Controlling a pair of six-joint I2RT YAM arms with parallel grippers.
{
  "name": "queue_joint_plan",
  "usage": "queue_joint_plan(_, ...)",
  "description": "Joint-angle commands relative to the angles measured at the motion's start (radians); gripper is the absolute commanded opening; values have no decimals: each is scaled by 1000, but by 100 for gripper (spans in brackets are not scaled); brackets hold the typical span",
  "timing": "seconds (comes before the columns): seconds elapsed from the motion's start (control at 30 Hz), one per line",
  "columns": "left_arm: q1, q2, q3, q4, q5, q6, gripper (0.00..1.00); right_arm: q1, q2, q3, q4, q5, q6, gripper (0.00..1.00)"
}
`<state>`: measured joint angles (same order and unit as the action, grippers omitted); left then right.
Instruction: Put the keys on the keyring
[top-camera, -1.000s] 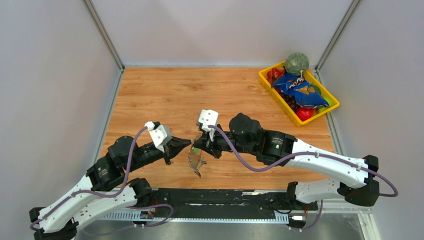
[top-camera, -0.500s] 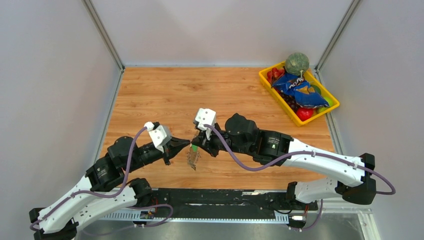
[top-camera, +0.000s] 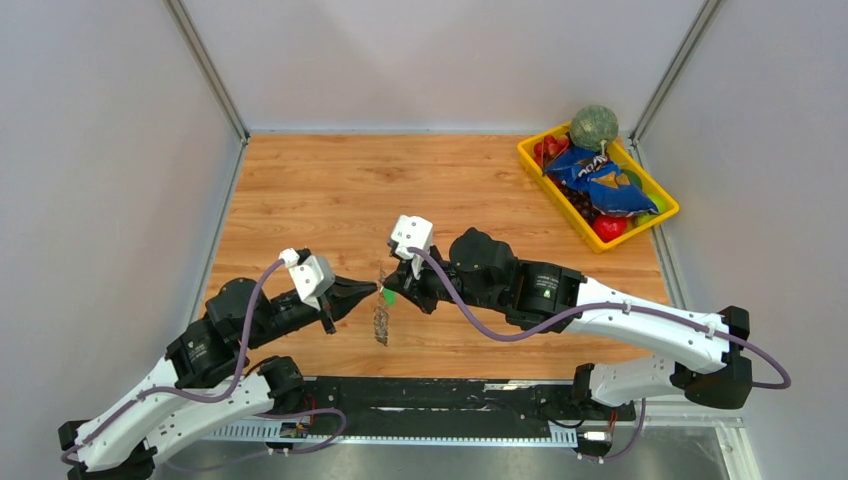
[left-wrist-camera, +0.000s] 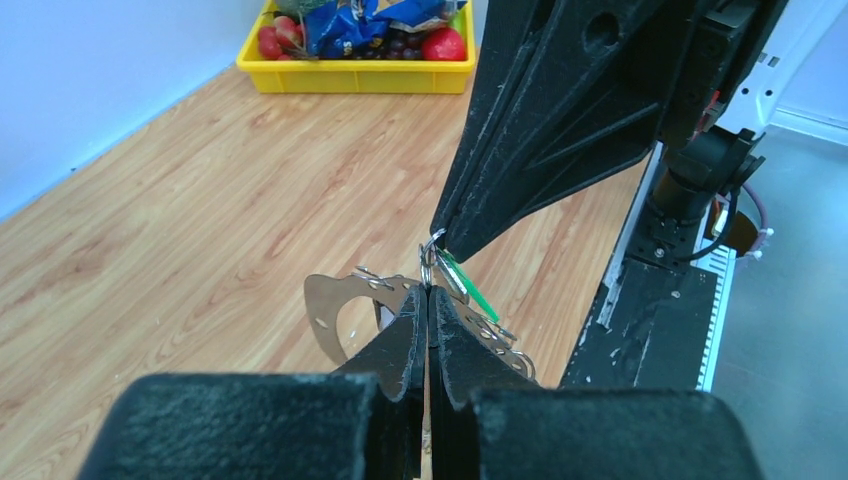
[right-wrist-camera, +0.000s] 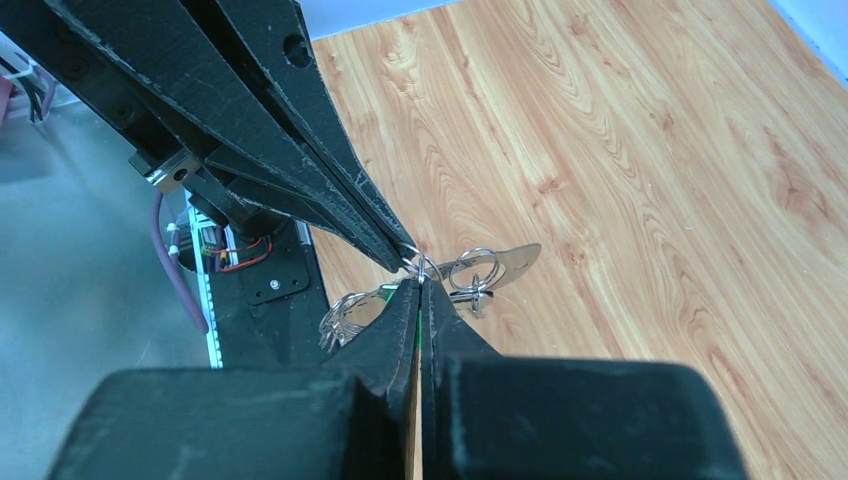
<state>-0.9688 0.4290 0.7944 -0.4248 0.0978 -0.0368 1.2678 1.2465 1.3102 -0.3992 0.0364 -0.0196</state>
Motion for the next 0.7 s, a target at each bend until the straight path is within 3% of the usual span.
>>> queue_joint_plan(0.0, -2, -31, -3, 89, 62, 15, 0, 1, -30, 7, 46, 24, 49, 0)
queue_joint_plan(0.3, -1, -86, -23, 148, 127, 0, 0, 2, -62, -39, 47, -57, 91, 1)
queue_joint_plan(0.47, -1, -88, -18, 171, 161, -22, 0, 1, -85, -55, 48, -107, 105, 31)
queue_joint_plan(0.67, -1, -87, -9, 195, 199, -53, 0, 4, -163, -79, 35, -163, 41, 43)
